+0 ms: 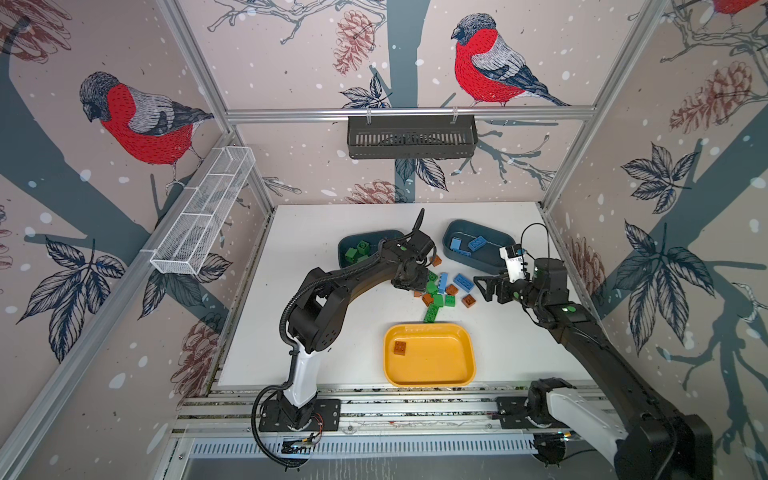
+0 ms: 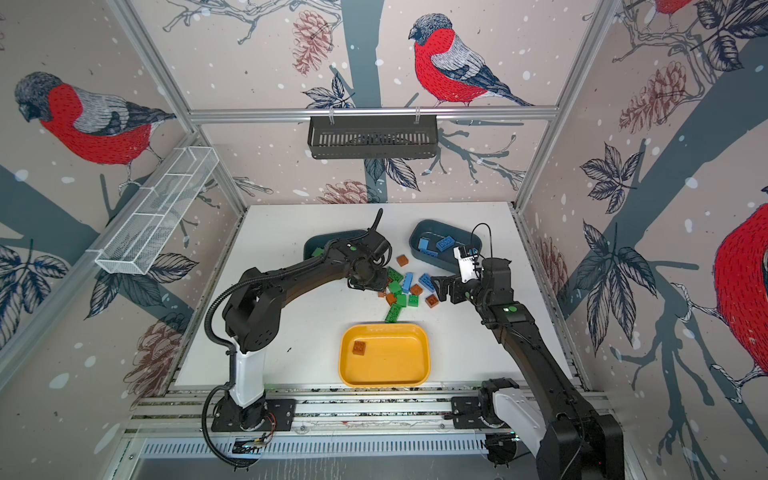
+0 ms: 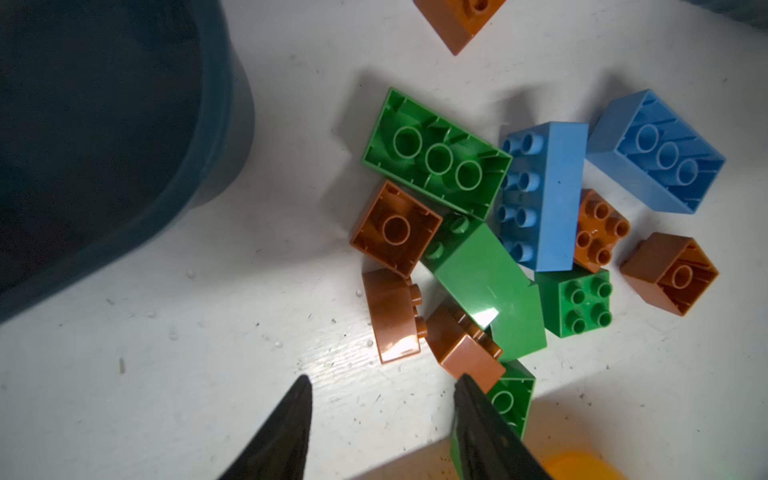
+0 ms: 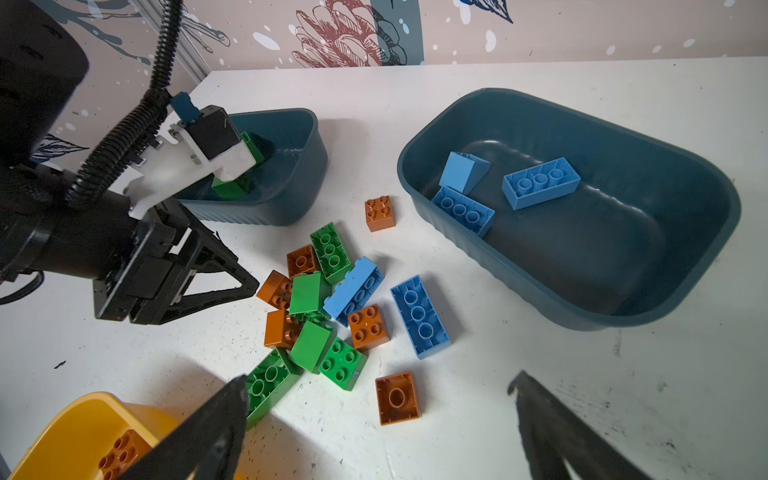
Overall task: Sort the legos into containers by color
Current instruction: 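Return the left gripper to the pile and grasp an orange brick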
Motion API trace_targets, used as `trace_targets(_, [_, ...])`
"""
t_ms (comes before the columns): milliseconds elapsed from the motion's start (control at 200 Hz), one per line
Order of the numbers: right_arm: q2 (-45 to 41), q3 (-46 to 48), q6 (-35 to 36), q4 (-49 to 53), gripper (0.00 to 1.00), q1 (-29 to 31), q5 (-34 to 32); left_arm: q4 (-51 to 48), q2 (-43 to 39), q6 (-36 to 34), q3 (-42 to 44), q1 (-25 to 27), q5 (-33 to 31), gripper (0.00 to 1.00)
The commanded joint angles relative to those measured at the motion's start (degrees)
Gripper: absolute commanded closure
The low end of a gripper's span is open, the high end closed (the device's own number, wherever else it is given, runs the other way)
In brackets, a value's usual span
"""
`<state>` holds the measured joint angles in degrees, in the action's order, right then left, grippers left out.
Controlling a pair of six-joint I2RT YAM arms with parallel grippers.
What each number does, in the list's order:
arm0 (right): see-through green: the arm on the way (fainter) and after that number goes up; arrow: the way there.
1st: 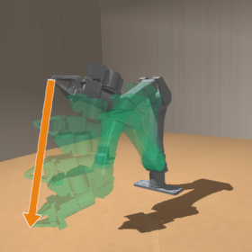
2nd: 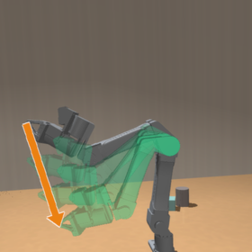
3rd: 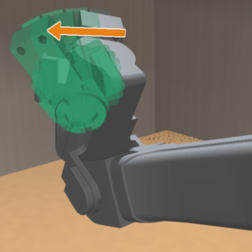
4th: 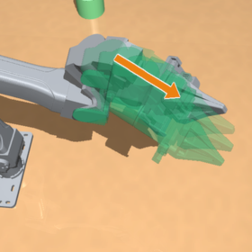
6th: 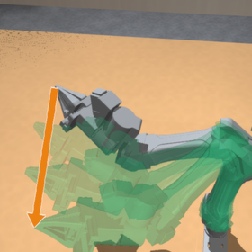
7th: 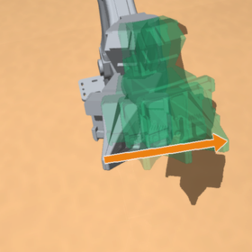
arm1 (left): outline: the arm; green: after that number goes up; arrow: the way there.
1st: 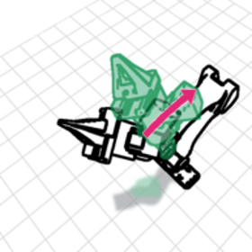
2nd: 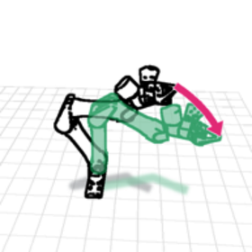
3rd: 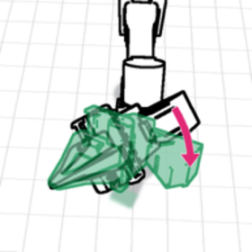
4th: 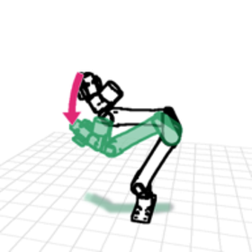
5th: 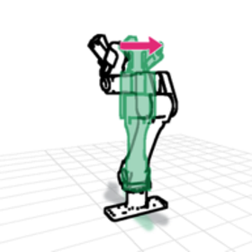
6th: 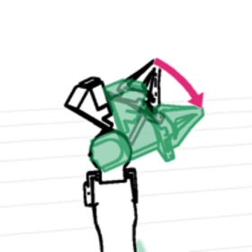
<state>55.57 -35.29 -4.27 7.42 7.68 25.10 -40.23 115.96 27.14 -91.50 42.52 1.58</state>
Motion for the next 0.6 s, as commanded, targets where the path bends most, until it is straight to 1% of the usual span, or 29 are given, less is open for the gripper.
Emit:
trace_targets(0, [-0.31, 0.21, 0.15, -0.73, 0.01, 0.38, 0.91, 1.05, 1.81, 0.96, -1.02, 0.02, 0.65, 0.45])
trace_targets(435, [-0.82, 1.01, 0.05, -0.79, 0.01, 0.92, 0.65, 0.69, 7.58, 0.72, -4.31, 0.78, -0.77, 0.47])
trace_targets(595, [-0.79, 1.19, 0.14, -0.60, 0.00, 1.01, 0.74, -0.02, 7.14, 0.73, -2.78, 0.75, -2.22, 0.54])
